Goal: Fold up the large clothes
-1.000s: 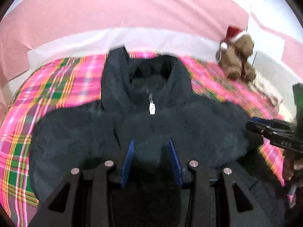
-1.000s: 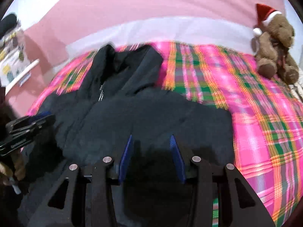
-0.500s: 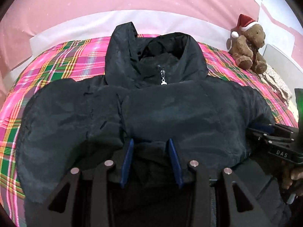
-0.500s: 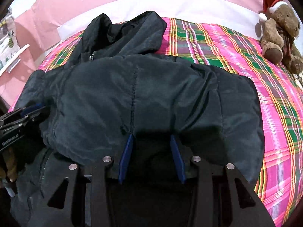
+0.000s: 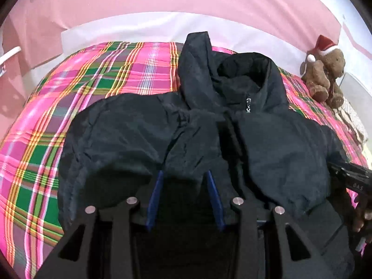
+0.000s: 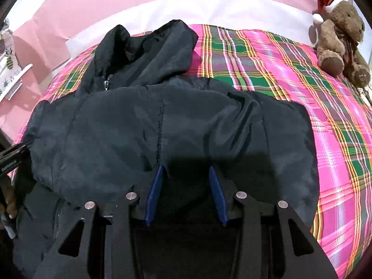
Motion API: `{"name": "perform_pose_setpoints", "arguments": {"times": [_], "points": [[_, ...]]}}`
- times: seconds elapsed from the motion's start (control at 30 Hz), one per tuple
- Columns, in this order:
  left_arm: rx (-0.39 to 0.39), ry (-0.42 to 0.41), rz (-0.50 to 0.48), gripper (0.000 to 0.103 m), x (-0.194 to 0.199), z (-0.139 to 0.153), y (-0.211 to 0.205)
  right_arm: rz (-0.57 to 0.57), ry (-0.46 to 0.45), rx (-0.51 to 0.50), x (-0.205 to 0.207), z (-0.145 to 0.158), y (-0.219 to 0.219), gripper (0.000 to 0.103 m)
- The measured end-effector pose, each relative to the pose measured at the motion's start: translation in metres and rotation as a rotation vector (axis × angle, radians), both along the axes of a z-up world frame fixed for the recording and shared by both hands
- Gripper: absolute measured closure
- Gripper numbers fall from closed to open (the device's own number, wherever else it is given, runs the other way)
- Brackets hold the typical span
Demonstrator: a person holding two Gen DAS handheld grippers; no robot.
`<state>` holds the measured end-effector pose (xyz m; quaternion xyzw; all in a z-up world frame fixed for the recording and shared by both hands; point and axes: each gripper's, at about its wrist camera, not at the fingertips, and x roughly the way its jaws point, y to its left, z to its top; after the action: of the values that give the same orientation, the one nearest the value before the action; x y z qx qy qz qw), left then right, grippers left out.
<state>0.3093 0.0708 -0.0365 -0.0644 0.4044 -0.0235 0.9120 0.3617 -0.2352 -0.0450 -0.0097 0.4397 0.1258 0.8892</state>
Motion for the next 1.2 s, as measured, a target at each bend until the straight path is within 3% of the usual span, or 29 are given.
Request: {"name": "perform_pose_setpoints", "arguments": {"times": [0.13, 0.27, 0.4, 0.5, 0.67, 0.83, 0.93, 1.2], "points": [[-0.030, -0.049, 0.009, 0.062, -0.014, 0.022, 0.014, -0.002, -0.024, 0.043, -0.011, 0.017, -0.008, 0.061], [0.009, -0.080, 0.079, 0.062, -0.023, 0.032, 0.044, 0.034, -0.068, 0.067, -0.025, 0.035, -0.002, 0.061], [-0.024, -0.009, 0.145, 0.062, -0.020, 0.012, 0.070, 0.092, -0.035, 0.044, -0.021, 0.022, 0.022, 0.061], [-0.025, 0.008, 0.134, 0.062, -0.016, 0.001, 0.068, 0.093, 0.004, 0.008, -0.012, 0.004, 0.034, 0.061], [-0.029, 0.005, 0.126, 0.061, -0.020, 0.006, 0.065, 0.073, 0.007, 0.040, -0.018, 0.012, 0.028, 0.061], [-0.048, -0.023, 0.098, 0.061, -0.054, 0.029, 0.055, 0.062, -0.054, 0.069, -0.047, 0.043, 0.023, 0.061], [-0.058, -0.044, 0.060, 0.060, -0.080, 0.046, 0.043, 0.069, -0.093, 0.100, -0.075, 0.062, 0.024, 0.055], [-0.094, -0.137, -0.050, 0.040, -0.136, 0.100, 0.009, 0.102, -0.145, 0.159, -0.137, 0.102, 0.031, 0.053]]}}
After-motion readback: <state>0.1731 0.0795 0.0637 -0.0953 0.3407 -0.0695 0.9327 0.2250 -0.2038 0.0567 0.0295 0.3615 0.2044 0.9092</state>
